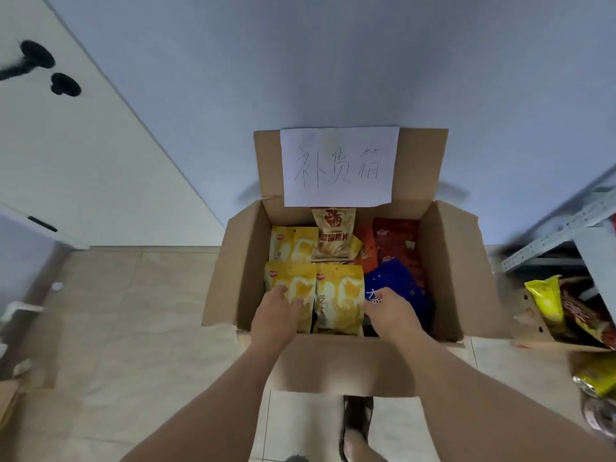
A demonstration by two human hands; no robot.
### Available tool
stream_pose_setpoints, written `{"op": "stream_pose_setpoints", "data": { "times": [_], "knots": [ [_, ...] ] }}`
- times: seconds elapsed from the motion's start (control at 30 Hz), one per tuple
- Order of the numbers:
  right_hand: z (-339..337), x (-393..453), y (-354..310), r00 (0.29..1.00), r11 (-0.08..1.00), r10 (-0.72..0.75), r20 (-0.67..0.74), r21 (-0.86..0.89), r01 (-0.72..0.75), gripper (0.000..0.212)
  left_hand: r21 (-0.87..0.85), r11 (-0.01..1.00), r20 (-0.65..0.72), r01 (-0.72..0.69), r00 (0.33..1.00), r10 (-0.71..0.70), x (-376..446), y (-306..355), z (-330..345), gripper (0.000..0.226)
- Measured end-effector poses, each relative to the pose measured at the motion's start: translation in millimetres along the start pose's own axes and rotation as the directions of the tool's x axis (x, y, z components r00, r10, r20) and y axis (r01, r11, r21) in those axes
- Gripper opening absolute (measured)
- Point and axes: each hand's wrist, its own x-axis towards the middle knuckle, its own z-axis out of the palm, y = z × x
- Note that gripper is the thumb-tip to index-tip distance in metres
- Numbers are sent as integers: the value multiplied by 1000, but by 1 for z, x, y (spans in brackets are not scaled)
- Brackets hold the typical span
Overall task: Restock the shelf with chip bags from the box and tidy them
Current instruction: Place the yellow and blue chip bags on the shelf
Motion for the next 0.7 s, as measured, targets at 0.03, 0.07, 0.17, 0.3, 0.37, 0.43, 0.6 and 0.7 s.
{"op": "stream_pose_setpoints", "data": {
  "times": [0.03,0.07,0.17,0.3,0.37,0.43,0.6,0.7],
  "knots": [
    [11,20,2,999,999,25,21,36,-26,27,-37,997,35,60,998,-59,20,-6,8,59],
    [22,39,6,998,997,47,46,63,-50,27,-69,990,70,125,990,-120,39,-13,16,64],
    [55,94,18,981,982,141,132,105,-155,32,-124,936,187,329,935,-303,98,-34,42,77],
    [100,163,39,915,921,293,278,176,-348,59,-172,839,283,516,842,-460,167,-61,78,79],
    [128,195,57,900,897,314,301,216,-385,99,-190,797,302,574,806,-509,191,-77,92,85],
    [150,215,70,879,840,366,305,299,-453,135,-221,755,303,617,780,-548,209,-92,102,100],
    [168,224,71,818,789,492,298,245,-564,111,-242,744,366,623,769,-525,233,-122,113,120],
    [171,222,74,855,835,382,351,264,-482,82,-237,766,404,598,777,-482,236,-132,114,107]
  ]
}}
